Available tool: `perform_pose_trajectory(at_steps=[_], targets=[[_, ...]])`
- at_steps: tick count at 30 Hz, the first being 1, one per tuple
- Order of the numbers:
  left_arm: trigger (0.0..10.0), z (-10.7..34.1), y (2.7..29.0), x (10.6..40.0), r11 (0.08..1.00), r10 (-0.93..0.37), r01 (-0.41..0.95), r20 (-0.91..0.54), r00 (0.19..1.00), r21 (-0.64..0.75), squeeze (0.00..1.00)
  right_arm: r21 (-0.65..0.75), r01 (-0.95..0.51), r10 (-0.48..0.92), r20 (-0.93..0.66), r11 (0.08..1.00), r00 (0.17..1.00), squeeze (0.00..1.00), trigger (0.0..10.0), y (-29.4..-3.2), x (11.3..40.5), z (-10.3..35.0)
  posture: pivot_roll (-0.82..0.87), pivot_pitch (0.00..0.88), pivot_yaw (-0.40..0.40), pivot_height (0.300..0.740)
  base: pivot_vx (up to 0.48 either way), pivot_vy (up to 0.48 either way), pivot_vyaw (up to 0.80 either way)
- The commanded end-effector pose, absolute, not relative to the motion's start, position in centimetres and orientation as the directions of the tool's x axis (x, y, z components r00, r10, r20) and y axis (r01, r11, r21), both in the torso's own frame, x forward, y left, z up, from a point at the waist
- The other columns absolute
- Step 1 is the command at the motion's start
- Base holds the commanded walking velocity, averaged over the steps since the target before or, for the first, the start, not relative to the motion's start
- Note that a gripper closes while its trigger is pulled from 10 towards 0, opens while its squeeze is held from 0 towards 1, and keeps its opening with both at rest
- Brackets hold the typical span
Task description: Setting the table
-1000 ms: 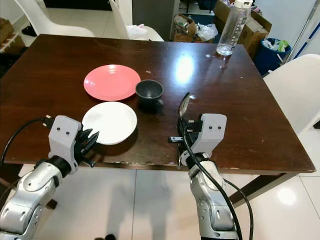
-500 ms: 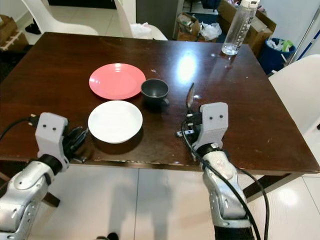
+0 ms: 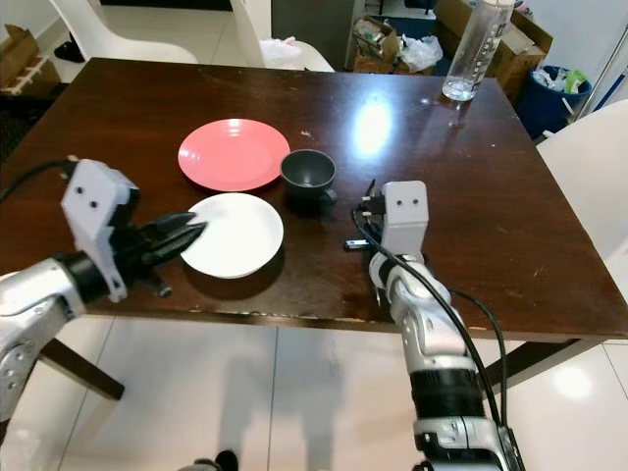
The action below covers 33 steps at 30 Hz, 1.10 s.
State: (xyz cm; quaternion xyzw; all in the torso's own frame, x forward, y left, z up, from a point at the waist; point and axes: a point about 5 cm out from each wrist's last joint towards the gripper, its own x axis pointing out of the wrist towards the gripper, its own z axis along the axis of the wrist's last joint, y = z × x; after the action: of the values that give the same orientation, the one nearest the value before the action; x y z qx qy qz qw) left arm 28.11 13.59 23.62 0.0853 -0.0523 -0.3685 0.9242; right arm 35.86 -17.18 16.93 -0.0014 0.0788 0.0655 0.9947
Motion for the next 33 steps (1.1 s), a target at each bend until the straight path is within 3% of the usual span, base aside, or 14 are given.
perform_pose_trajectory(at_steps=[1,16,17,18,19,20,21,33], targets=[[10.0,23.9,12.9,27.7,0.707,-0.701,0.686,0.045,0.711,0.174,0.0,0.014,-0.158,0.158,-0.195,0.987,0.968,0.0,10.0,-16.3,36.1,16.2,0.05,0.133,0.078,0.74,0.0,0.0,0.0],[10.0,23.1,12.1,26.8,0.719,-0.69,0.682,0.018,0.724,0.13,0.0,0.088,-0.121,0.137,-0.215,0.989,0.967,0.0,10.0,-15.4,37.2,16.1,0.06,0.146,0.079,0.74,0.0,0.0,0.0],[10.0,23.1,12.1,26.8,0.72,-0.689,0.682,0.017,0.724,0.129,0.0,0.088,-0.118,0.135,-0.215,0.989,0.967,0.38,10.0,-15.4,37.3,16.1,0.06,0.146,0.079,0.74,0.0,0.0,0.0],[10.0,23.0,12.0,26.8,0.72,-0.689,0.682,0.017,0.725,0.128,0.0,0.088,-0.11,0.127,-0.213,0.99,0.969,0.54,10.0,-15.4,37.3,16.1,0.06,0.145,0.079,0.74,0.0,0.0,0.0],[10.0,23.0,12.0,26.8,0.72,-0.689,0.682,0.017,0.725,0.128,0.0,0.088,-0.11,0.127,-0.213,0.99,0.969,0.54,10.0,-15.4,37.3,16.1,0.06,0.145,0.079,0.74,0.0,0.0,0.0],[10.0,23.0,12.0,26.8,0.72,-0.689,0.682,0.016,0.725,0.127,0.0,0.09,-0.101,0.118,-0.211,0.991,0.97,0.92,10.0,-15.5,37.3,16.2,0.06,0.144,0.079,0.74,0.0,0.0,0.0],[10.0,23.0,11.9,26.8,0.721,-0.689,0.682,0.014,0.725,0.125,0.0,0.088,-0.095,0.112,-0.207,0.992,0.972,1.0,10.0,-15.6,37.3,16.3,0.05,0.141,0.079,0.74,0.0,0.0,0.0],[10.0,22.6,11.6,26.8,0.722,-0.688,0.682,0.009,0.726,0.115,0.0,0.068,-0.066,0.077,-0.176,0.996,0.981,1.0,10.0,-16.3,37.1,16.8,0.04,0.13,0.076,0.74,0.0,0.0,0.0]])
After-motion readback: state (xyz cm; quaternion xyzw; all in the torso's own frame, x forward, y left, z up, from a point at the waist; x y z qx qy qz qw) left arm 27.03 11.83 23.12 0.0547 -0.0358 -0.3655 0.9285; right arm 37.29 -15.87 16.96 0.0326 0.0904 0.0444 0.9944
